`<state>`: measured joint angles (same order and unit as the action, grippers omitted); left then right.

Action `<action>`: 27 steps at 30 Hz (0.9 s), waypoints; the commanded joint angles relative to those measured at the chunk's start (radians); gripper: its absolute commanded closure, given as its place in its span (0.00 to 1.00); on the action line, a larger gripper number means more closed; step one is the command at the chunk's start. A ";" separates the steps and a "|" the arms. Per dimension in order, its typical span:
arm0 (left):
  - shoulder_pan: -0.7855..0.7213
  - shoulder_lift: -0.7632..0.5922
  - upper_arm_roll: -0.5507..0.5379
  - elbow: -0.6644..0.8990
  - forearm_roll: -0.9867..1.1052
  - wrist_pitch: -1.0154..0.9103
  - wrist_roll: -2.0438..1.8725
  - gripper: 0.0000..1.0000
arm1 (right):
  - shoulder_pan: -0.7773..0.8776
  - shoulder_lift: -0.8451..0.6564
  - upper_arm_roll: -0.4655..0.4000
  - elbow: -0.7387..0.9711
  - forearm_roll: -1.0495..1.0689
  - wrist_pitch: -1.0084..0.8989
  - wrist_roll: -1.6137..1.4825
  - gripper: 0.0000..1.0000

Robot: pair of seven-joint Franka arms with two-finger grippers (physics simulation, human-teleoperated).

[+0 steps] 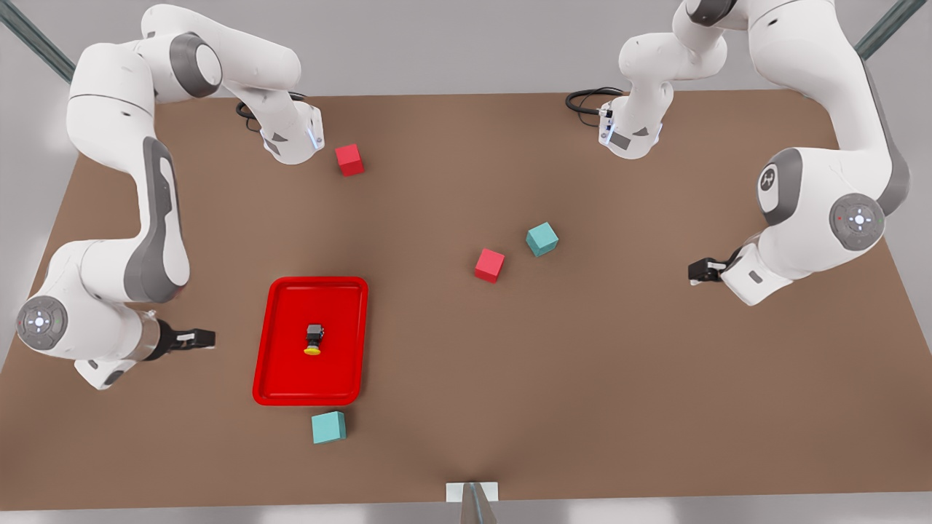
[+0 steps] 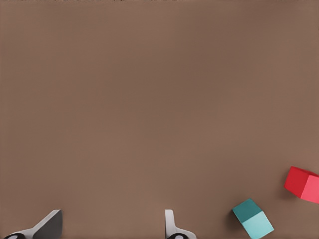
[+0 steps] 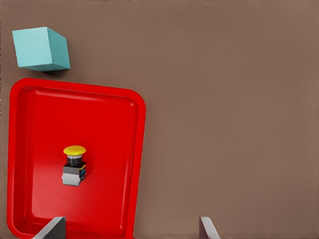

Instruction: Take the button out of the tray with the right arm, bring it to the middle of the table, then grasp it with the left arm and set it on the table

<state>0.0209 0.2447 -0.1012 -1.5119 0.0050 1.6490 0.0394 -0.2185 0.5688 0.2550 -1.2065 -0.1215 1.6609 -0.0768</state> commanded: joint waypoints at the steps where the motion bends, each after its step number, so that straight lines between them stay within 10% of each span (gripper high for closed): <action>1: -0.001 -0.001 0.000 0.003 0.004 0.014 -0.006 0.00 | 0.013 -0.081 0.001 -0.013 -0.006 -0.062 -0.015 0.00; 8: -0.021 -0.009 -0.012 0.003 -0.007 -0.025 -0.015 0.00 | 0.082 -0.096 0.044 -0.085 0.006 -0.122 0.038 0.00; 16: -0.013 -0.009 -0.014 0.033 -0.069 -0.078 -0.061 0.01 | 0.039 -0.102 0.070 -0.450 0.048 0.235 0.008 0.00; 27: -0.015 -0.007 -0.014 0.033 -0.066 -0.078 -0.059 0.01 | 0.248 0.045 0.033 -0.215 0.105 0.296 0.451 0.00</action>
<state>0.0061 0.2389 -0.1147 -1.4792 -0.0618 1.5748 0.0028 0.0168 0.6137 0.2895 -1.4275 -0.0426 1.9306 0.0790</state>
